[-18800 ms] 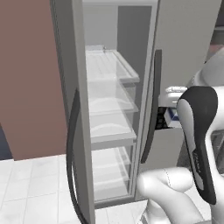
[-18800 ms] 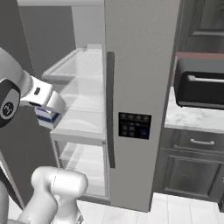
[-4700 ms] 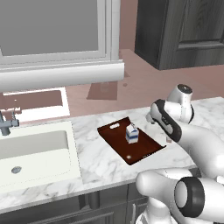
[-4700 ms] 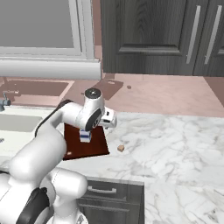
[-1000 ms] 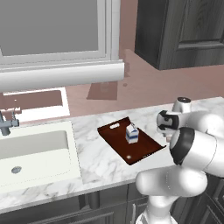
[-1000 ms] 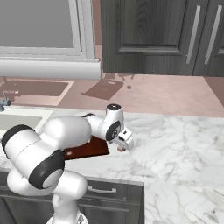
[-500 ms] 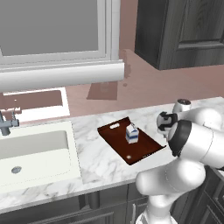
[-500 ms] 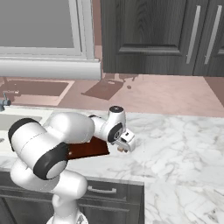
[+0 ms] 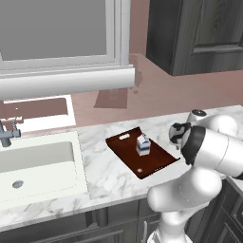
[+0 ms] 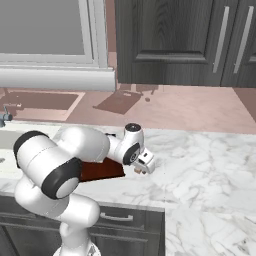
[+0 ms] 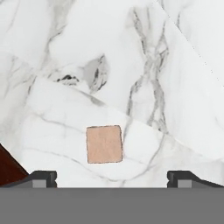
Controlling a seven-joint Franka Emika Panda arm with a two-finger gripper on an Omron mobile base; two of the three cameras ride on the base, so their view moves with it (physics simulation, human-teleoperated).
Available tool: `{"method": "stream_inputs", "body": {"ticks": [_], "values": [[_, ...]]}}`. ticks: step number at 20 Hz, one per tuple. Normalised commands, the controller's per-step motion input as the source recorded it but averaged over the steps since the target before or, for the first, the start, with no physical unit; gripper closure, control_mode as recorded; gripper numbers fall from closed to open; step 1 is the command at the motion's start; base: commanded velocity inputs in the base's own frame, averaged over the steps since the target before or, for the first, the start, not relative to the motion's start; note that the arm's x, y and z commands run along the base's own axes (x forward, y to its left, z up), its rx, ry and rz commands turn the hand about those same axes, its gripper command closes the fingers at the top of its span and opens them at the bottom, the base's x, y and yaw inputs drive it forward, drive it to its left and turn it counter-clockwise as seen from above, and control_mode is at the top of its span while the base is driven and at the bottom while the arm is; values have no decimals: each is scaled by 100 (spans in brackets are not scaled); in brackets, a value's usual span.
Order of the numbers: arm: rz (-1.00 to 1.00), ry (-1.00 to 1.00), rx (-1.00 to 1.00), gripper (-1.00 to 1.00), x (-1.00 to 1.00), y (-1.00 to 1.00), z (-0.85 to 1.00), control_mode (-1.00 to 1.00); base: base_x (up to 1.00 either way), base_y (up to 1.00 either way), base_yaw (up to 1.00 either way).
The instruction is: Take out the milk from the fridge and place it on the tray on the counter. Then take the sugar cube near the tray and place it in the tray.
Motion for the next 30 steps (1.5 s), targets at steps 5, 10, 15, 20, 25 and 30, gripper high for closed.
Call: {"method": "stream_inputs", "body": {"ticks": [5, 10, 15, 20, 25, 30], "values": [[0, -4, 0, -100, 12, 0, -3, -100, 0, 0, 0], [0, -3, 0, -100, 3, 0, -4, -100, 0, 0, 0], [0, -4, 0, -100, 2, 0, -10, -100, 0, 0, 0], [0, -5, 0, -100, 0, 0, -14, -100, 0, 0, 0], [0, -6, 0, -100, 0, 0, -13, -100, 0, 0, 0], [0, -5, 0, -100, 5, 0, -11, -100, 0, 0, 0]]}}
